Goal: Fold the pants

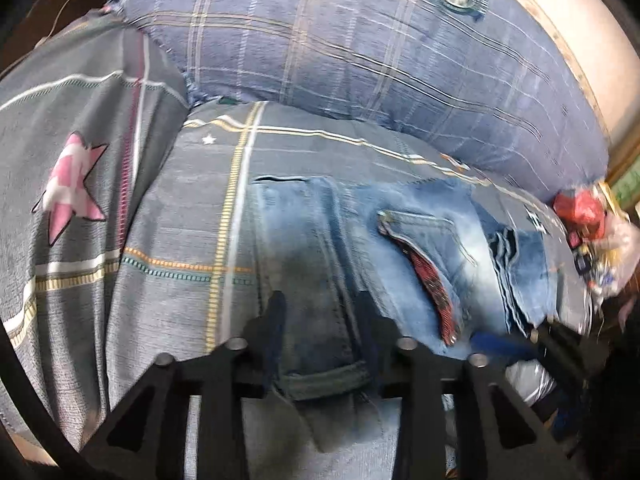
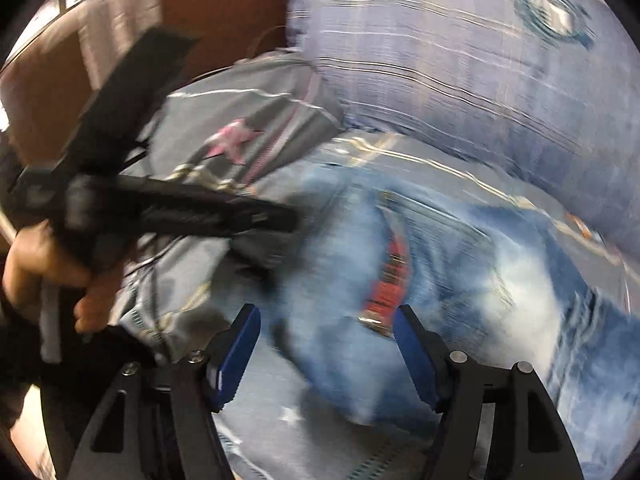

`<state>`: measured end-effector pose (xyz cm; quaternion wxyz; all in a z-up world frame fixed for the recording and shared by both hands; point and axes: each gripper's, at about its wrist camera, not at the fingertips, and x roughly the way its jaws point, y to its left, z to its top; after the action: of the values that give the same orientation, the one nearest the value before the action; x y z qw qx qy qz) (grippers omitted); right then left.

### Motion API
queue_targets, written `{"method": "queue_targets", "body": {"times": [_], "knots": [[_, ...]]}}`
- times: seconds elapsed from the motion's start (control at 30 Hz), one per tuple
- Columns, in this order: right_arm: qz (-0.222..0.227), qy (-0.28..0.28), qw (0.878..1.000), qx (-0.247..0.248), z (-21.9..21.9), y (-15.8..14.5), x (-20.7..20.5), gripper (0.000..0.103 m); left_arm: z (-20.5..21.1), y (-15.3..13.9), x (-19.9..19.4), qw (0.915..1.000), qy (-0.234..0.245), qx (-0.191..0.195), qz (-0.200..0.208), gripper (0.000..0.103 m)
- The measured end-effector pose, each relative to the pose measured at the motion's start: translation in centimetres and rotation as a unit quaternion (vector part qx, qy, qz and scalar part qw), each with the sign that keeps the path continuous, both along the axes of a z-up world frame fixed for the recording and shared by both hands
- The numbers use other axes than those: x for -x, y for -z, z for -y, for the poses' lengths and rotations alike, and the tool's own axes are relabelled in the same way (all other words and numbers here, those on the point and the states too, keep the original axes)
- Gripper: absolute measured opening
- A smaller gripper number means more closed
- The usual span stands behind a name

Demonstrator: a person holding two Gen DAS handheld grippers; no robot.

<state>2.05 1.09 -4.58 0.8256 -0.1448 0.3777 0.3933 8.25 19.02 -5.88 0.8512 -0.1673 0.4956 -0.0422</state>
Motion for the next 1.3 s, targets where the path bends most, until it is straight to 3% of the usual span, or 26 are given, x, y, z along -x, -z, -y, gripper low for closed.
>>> {"method": "queue_targets", "body": {"times": [0.27,0.6,0.7,0.83,0.93,1.03,1.3], "knots": [[-0.003,-0.039,0.999,0.031,-4.5,2.4,0.8,0.072,-1.9,2.9,-2.9,0.9986,-0.022,0.030,-0.036,0.039],[0.016,-0.058,0.996,0.063,-6.9,4.3,0.2,0.092,-2.2,5.2,-4.6,0.9980,-0.019,0.040,-0.044,0.040],[0.037,-0.062,0.994,0.079,-7.3,5.0,0.6,0.093,-2.0,5.2,-4.4,0.9992,-0.020,0.017,-0.032,0.043],[0.072,-0.053,0.992,0.088,-7.5,5.5,1.7,0.091,-1.1,4.4,-3.9,0.9977,-0.025,-0.063,-0.007,0.043],[0.106,-0.046,0.988,0.099,-7.5,6.1,2.9,0.090,-0.2,4.1,-3.9,0.9947,-0.020,-0.101,0.005,0.043],[0.134,-0.036,0.985,0.104,-7.5,6.4,3.7,0.086,0.0,4.1,-3.9,0.9936,-0.018,-0.111,0.011,0.043],[0.145,-0.015,0.985,0.094,-5.8,6.2,5.4,0.077,-0.2,4.1,-4.1,0.9939,-0.018,-0.108,0.016,0.043]]}}
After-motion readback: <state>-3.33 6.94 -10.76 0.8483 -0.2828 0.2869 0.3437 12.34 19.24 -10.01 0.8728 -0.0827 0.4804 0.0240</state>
